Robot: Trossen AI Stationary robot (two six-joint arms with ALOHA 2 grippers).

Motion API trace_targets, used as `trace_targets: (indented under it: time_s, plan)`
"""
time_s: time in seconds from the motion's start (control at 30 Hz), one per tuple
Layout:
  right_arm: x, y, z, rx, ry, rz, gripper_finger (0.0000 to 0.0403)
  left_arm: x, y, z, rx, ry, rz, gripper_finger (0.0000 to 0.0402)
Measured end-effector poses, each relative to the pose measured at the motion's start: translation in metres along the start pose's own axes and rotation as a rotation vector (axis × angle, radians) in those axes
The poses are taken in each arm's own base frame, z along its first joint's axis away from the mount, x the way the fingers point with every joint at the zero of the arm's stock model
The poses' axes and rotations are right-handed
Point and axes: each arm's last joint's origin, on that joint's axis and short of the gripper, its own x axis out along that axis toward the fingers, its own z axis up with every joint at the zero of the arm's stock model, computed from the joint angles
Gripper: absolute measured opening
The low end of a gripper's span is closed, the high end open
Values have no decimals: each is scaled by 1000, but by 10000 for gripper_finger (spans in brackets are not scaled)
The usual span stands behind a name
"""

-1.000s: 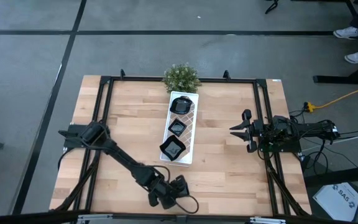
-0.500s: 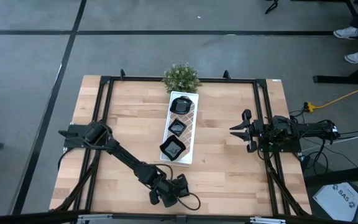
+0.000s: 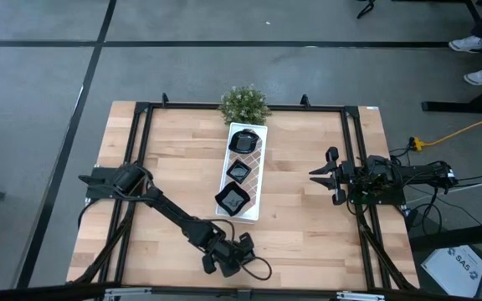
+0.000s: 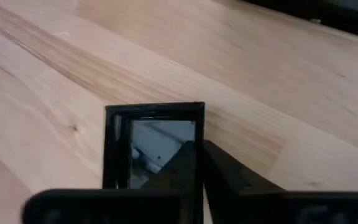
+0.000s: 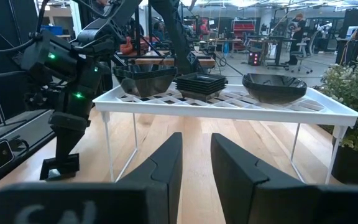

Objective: Pick & Place Mini shaped plates
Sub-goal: Stack the square plate on top of the square plate on the shelf

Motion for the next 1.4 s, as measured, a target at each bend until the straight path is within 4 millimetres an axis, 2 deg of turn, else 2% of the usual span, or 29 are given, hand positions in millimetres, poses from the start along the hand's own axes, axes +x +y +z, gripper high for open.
trace_targets:
  time_s: [0.1, 0.4, 1.03, 1.27, 1.4]
  plan:
    - [0, 0, 0, 0, 0, 0, 85, 0, 0, 0, 0, 1, 8, 6]
    - [0, 0, 0, 0, 0, 0, 85, -2, -1, 3, 6, 4, 33, 3]
    - [0, 0, 0, 0, 0, 0, 85, -33, -2, 15, -94, 14, 90, 2]
    - [0, 0, 0, 0, 0, 0, 85, -56, -2, 21, -126, -17, 81, 2]
    - [0, 0, 0, 0, 0, 0, 85, -80, 0, 29, -149, -69, 81, 2]
